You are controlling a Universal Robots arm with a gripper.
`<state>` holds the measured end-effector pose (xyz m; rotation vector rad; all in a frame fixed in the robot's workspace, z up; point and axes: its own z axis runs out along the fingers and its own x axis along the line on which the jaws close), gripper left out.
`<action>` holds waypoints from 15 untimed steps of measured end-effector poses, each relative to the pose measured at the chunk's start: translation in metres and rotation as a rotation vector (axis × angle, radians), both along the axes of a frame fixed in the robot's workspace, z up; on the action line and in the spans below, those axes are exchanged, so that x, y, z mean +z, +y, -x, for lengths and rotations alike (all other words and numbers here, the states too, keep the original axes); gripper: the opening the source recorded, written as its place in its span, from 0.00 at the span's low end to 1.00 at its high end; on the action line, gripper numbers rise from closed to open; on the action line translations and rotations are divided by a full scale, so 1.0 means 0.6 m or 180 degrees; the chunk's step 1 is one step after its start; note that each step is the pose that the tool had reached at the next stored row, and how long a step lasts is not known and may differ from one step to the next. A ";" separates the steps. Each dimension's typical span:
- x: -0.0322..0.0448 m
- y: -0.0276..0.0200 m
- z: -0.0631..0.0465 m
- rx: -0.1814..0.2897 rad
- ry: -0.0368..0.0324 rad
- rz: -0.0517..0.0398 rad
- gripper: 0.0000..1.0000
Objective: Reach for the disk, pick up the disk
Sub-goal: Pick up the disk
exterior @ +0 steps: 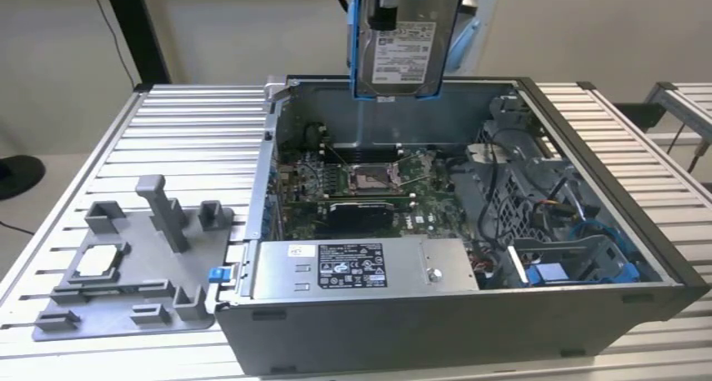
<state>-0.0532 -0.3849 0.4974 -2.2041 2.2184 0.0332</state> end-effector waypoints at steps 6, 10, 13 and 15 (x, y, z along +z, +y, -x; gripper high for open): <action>0.000 0.0002 -0.026 0.0000 0.0000 0.0000 0.00; 0.000 0.0002 -0.046 0.0000 0.0000 0.0000 0.00; 0.000 0.0003 -0.061 0.0000 0.0000 0.0000 0.00; 0.000 0.0003 -0.068 0.0000 0.0000 0.0000 0.00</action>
